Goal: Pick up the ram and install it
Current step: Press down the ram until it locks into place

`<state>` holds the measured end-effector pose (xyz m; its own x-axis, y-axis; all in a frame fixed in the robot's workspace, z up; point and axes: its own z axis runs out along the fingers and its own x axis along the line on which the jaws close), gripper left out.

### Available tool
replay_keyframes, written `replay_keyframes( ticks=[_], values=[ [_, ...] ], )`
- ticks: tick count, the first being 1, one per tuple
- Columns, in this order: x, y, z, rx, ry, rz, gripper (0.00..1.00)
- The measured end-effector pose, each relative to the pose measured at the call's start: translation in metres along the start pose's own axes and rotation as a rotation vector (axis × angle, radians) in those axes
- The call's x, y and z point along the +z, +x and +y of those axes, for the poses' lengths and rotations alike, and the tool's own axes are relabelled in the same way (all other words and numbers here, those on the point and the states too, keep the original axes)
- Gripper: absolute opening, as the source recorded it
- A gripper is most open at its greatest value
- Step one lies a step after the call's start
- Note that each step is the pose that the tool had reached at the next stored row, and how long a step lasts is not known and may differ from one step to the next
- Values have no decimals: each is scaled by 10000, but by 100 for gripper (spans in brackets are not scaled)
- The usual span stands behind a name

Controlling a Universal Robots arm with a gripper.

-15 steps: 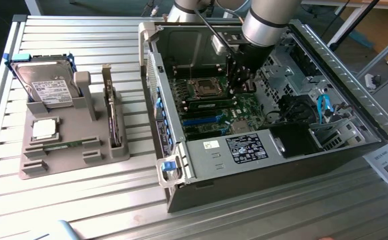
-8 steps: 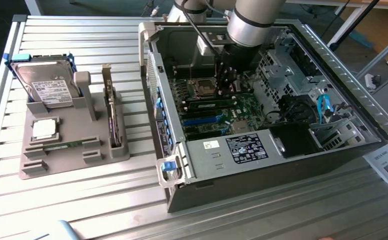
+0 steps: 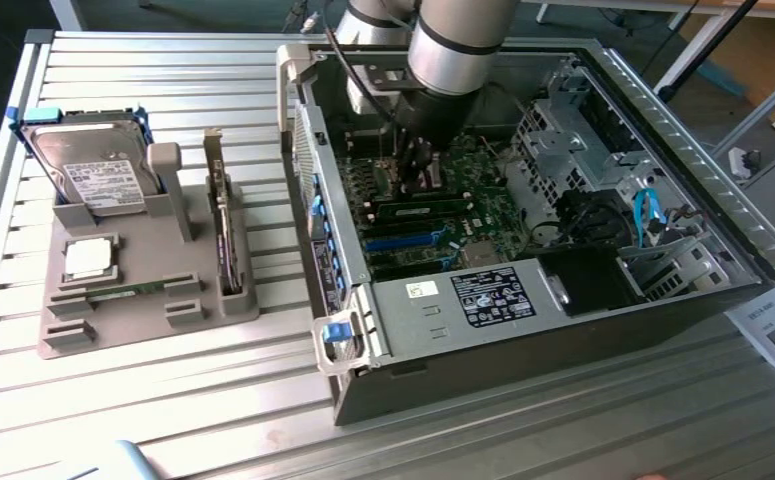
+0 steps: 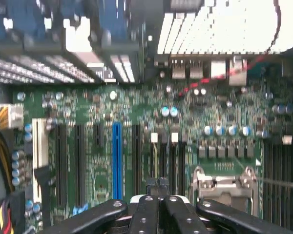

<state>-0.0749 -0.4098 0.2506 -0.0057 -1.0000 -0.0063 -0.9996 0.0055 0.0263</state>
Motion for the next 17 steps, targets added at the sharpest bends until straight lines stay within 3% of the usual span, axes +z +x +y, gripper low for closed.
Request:
replay_keyframes(
  ticks=[7,12,17],
  values=[
    [5,1,171,0,1,-1,11],
    [4,1,169,1,1,1,11],
    [1,0,55,0,0,0,11]
  ],
)
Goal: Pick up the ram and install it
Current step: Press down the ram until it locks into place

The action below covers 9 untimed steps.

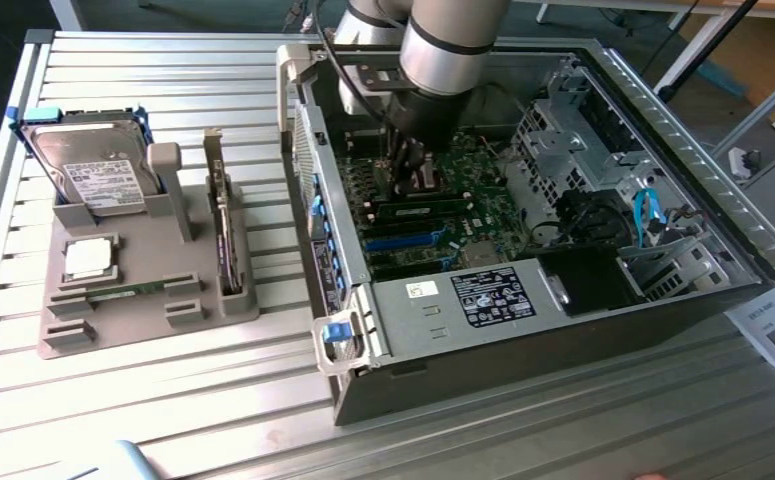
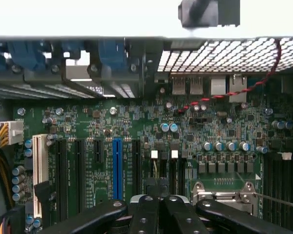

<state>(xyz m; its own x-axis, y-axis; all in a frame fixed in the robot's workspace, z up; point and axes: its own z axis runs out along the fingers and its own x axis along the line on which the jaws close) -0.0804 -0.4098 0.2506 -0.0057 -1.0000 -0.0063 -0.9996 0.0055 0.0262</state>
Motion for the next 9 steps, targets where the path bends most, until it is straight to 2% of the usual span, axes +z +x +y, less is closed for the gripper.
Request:
replay_keyframes(
  ticks=[4,9],
  values=[
    [-4,-1,-155,0,-2,0,11],
    [-7,-1,-281,0,-3,0,11]
  ],
)
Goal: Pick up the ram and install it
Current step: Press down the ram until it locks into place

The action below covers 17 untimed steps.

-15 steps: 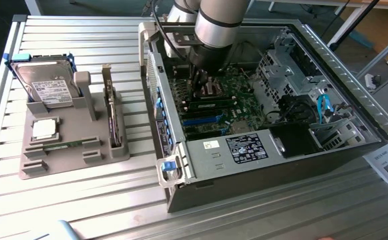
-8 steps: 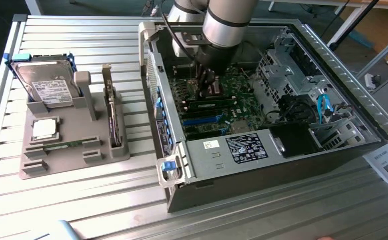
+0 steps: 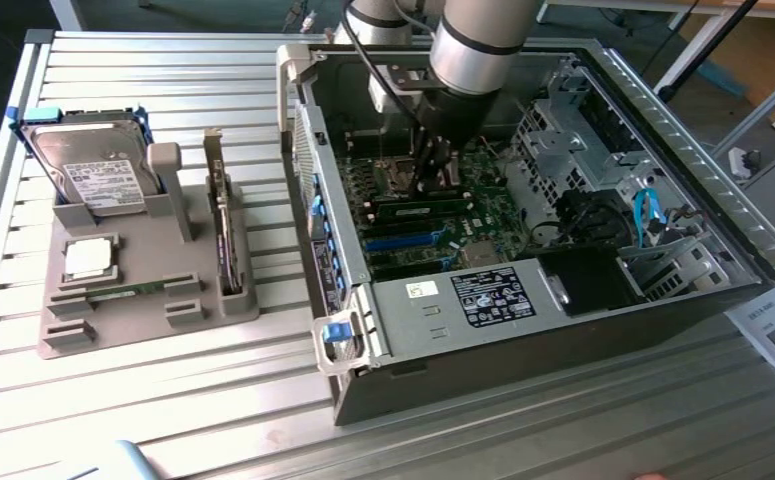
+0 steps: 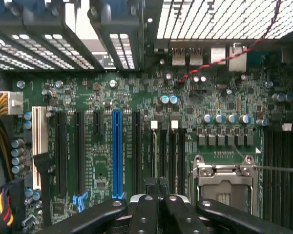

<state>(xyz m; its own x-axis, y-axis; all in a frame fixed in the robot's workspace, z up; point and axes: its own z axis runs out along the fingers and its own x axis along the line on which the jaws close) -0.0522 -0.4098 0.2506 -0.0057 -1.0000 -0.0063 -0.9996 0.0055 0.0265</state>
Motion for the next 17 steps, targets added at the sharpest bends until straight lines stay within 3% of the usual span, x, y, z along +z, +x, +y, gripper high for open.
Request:
replay_keyframes(
  ticks=[3,17],
  values=[
    [-1,0,-49,0,0,0,11],
    [67,0,-54,0,0,0,11]
  ],
)
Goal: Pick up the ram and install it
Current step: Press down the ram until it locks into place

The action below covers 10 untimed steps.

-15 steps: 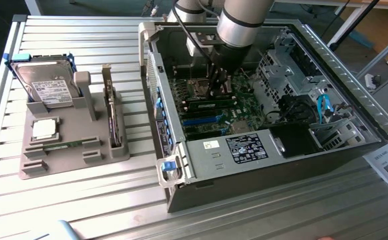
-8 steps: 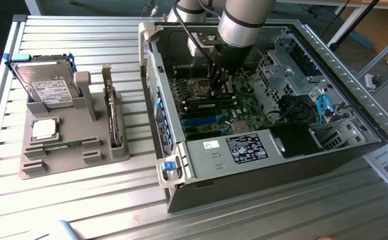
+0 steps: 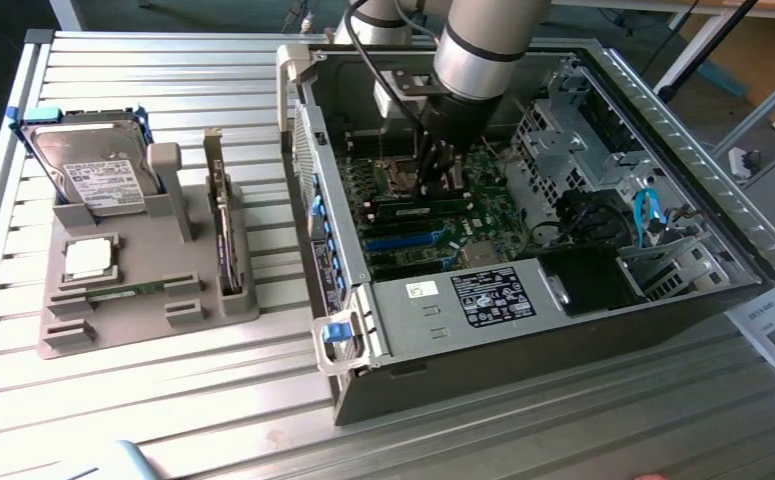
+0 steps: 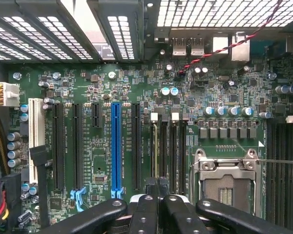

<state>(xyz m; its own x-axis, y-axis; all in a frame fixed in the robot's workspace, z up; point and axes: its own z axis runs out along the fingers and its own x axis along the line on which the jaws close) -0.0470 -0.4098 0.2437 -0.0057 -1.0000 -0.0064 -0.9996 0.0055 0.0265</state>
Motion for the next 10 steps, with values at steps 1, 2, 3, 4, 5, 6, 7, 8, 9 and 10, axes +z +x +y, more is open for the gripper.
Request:
replay_keyframes(
  ticks=[1,2,3,4,5,6,7,8,9,10],
  values=[
    [5,0,0,0,0,0,11],
    [13,0,0,0,0,0,11],
    [24,0,-1,0,0,0,11],
    [25,1,-1,0,-1,3,11],
    [25,1,-1,0,-1,3,11],
    [26,0,-1,0,-1,1,11],
    [30,0,-1,0,1,-2,11],
    [35,-1,-1,0,2,-4,11],
    [40,0,-1,-1,1,-2,11],
    [44,0,-1,0,0,0,11]
  ],
)
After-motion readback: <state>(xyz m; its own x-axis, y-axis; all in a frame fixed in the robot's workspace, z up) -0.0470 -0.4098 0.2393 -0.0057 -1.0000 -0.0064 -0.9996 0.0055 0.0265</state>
